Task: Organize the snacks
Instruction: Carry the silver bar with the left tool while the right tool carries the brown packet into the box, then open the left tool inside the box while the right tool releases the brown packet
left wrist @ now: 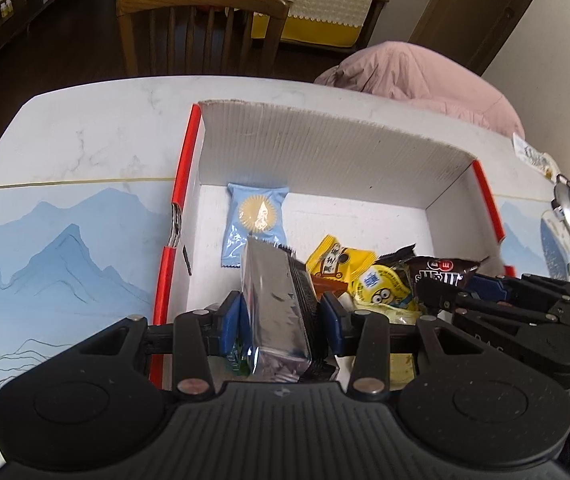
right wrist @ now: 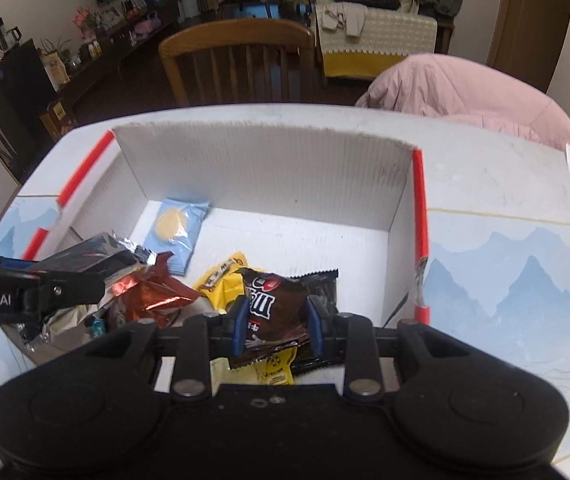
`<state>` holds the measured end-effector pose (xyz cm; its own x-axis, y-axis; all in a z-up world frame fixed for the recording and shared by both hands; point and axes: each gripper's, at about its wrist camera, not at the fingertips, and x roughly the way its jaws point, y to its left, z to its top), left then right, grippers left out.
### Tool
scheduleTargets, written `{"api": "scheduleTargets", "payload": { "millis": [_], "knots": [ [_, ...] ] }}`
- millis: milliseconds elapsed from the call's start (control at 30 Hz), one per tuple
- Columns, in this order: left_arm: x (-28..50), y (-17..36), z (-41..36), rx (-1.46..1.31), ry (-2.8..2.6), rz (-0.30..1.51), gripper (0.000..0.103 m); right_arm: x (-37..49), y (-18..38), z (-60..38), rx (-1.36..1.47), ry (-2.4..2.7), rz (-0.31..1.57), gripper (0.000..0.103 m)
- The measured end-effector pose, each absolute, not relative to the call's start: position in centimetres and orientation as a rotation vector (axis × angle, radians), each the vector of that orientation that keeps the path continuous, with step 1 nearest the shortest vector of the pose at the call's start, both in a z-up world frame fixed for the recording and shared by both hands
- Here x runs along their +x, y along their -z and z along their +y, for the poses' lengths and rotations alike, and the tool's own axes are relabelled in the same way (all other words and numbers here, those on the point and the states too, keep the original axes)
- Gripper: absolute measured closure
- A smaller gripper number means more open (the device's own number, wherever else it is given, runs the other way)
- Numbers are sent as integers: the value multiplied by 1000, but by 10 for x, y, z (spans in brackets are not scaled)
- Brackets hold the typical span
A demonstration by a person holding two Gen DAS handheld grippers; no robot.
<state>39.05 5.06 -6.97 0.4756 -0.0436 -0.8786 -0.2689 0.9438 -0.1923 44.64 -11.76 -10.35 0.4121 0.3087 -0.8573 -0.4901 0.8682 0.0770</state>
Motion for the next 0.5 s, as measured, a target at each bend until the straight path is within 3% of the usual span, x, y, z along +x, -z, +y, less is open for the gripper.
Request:
{"api": "scheduleTargets", "payload": {
  "millis": [500],
  "knots": [
    [394,88,44,-282,-138,1112,61,448,113,-118,-207,-493,1046,70]
  ]
}}
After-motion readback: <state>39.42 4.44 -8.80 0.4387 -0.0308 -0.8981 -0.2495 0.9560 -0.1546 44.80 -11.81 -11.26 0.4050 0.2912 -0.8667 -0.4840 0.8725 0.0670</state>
